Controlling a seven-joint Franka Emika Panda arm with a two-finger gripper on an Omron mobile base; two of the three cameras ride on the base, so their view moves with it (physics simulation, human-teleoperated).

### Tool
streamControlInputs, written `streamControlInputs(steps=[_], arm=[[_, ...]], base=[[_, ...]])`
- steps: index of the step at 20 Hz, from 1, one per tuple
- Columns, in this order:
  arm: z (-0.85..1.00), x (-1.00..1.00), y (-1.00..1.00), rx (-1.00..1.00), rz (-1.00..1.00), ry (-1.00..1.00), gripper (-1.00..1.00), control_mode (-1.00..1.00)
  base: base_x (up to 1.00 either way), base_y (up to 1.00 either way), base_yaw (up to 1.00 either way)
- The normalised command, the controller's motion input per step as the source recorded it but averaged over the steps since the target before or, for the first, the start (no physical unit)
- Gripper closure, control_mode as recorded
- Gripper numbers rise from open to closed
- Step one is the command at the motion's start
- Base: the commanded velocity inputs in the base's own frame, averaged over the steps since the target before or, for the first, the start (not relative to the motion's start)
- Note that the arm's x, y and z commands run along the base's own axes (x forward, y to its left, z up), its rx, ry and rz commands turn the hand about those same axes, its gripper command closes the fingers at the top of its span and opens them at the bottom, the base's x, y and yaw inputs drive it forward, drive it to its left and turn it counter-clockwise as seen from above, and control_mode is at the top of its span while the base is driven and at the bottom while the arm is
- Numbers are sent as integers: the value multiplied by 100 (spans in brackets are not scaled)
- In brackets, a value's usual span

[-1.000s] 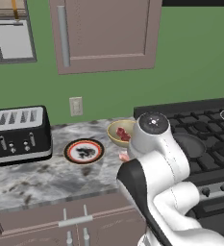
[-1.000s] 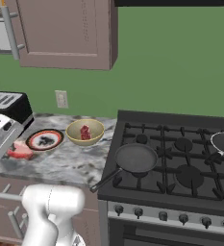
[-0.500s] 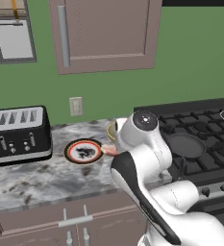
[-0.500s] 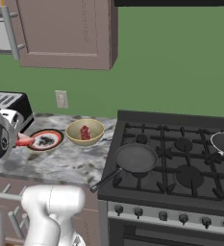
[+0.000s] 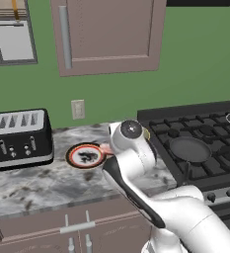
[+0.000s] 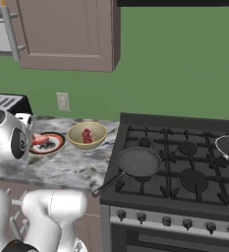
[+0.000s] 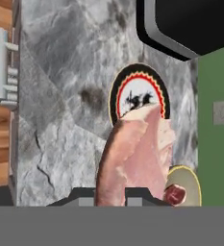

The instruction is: Place one of the steaks on the plate and the other in the bowl. Then place the bowl in the fridge.

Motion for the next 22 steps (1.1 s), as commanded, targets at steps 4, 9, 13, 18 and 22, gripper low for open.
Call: streamControlInputs(steps=[4, 9, 13, 18, 22], arm=[[-30, 94, 23, -13, 0, 8, 100, -100], [-4, 63, 56, -6, 0, 9, 100, -100], [0, 47, 43, -4, 0, 34, 100, -100], [-19, 13, 7, 0, 0, 27, 100, -100], [-32, 9, 7, 0, 0, 14, 100, -100]], base=[[0, 0, 0], [0, 0, 0], [0, 0, 0], [0, 0, 0], [0, 0, 0]])
